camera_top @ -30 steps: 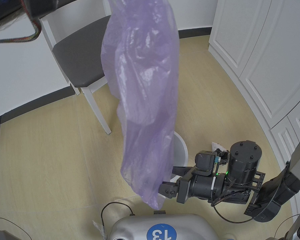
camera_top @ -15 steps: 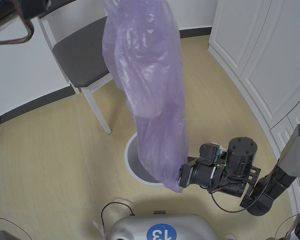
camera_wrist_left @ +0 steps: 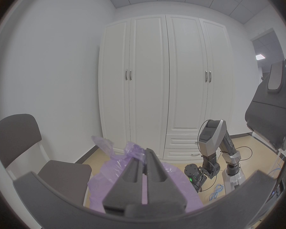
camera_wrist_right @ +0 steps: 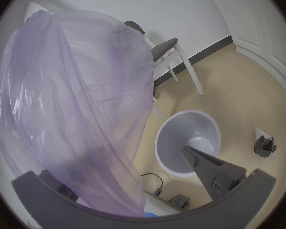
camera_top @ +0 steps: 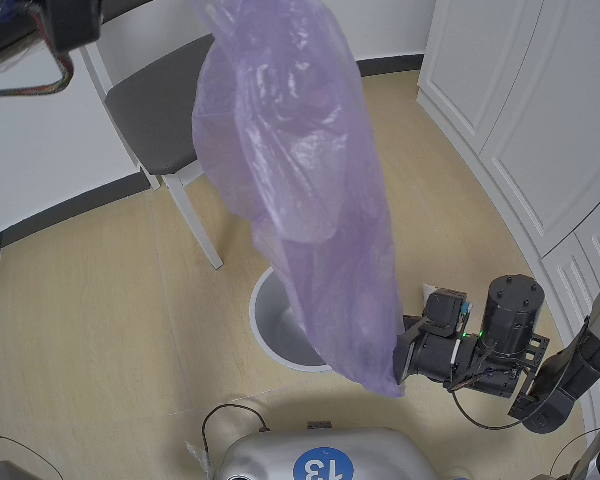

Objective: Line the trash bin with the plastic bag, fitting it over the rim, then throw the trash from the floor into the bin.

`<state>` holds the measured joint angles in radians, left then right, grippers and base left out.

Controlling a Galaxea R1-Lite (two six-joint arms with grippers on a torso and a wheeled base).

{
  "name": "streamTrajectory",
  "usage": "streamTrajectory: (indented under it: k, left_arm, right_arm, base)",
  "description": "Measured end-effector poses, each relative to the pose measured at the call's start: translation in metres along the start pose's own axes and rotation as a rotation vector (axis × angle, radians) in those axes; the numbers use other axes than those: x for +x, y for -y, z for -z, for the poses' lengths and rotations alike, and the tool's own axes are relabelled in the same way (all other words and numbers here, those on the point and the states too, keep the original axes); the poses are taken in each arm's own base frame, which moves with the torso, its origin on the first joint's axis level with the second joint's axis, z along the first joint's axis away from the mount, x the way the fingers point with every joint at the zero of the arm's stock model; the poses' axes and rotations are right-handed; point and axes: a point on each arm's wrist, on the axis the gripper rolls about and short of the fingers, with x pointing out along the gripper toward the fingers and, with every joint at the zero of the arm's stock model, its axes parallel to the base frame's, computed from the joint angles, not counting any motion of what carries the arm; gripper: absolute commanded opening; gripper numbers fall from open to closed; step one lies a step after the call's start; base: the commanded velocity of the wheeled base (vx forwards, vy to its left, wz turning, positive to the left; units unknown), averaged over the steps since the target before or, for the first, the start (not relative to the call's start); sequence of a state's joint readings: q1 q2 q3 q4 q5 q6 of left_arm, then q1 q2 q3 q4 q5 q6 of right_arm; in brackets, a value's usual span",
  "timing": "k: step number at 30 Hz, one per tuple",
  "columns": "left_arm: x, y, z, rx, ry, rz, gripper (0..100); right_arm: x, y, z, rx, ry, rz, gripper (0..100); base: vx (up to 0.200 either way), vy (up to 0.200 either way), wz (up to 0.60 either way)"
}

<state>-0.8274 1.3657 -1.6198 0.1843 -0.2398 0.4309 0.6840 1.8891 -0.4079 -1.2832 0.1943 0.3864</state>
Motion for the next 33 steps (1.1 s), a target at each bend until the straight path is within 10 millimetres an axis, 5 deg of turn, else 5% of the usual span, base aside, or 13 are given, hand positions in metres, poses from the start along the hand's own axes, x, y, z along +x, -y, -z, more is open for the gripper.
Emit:
streamTrajectory:
  k: [2,3,12,25,33]
  left_arm:
    - [0.0,-0.001,0.001,0.0,-0.002,-0.002,0]
    - [0.001,-0.001,0.001,0.0,-0.003,-0.004,0]
    - [0.004,-0.003,0.006,-0.003,-0.024,-0.01,0]
    - [0.023,0.002,0.045,-0.051,-0.194,-0.047,0]
    - [0.006,0.008,0.072,-0.154,-0.306,-0.084,0]
  right_arm:
    - [-0.004,0.0,0.002,-0.006,-0.008,0.005,100]
    - [-0.006,0.0,0.002,-0.007,-0.012,0.007,0]
    - [-0.014,-0.001,-0.001,-0.038,0.01,0.006,0]
    - [-0.04,0.015,-0.017,-0.158,0.089,0.111,0]
    - [-0.051,0.025,-0.017,-0.212,0.034,0.211,0]
  base:
    - [0.0,0.0,0.0]
    - [0.0,0.0,0.0]
    - [0.0,0.0,0.0]
    - [0.0,0.0,0.0]
    - [0.0,0.0,0.0]
